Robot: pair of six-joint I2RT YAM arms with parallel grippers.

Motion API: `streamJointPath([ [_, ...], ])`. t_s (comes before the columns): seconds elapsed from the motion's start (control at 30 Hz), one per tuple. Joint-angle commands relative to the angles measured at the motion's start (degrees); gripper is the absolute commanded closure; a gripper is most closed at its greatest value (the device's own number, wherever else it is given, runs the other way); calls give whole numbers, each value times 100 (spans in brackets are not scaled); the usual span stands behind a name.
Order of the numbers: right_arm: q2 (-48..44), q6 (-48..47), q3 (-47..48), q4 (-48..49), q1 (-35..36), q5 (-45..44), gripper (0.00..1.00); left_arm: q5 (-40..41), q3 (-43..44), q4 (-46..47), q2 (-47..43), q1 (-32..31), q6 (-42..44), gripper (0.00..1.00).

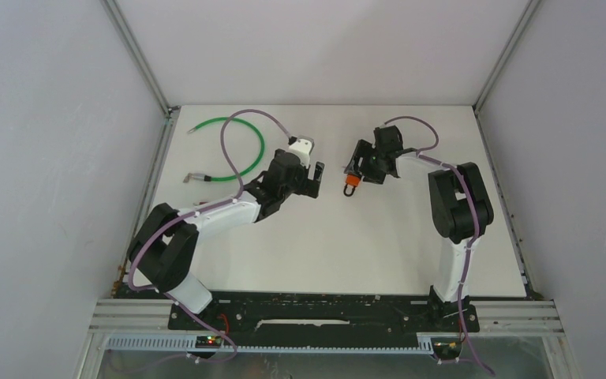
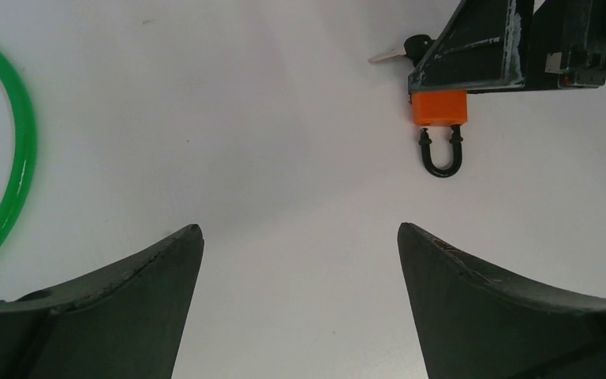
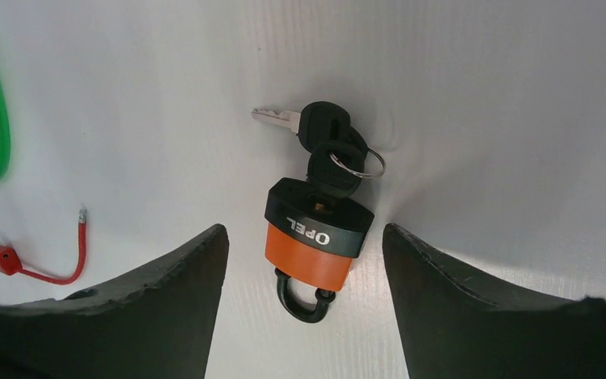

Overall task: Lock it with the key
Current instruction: Pick up the lock from the center of the board.

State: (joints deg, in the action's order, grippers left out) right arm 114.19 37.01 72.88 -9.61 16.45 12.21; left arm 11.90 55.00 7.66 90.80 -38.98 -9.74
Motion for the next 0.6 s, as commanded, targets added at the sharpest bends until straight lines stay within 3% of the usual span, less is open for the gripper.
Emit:
streamJointPath([
  [0.0,-38,-43,125,-136,37,-145,25,241,253,-7,-7,4,231,3],
  [0.37,-260,-202,-77,251,-91,-384,34,228,255,-12,-9,1,262,3],
  [0.57,103,4,-81,784,-377,397,42,233,249,-23,-26,-2,262,3],
])
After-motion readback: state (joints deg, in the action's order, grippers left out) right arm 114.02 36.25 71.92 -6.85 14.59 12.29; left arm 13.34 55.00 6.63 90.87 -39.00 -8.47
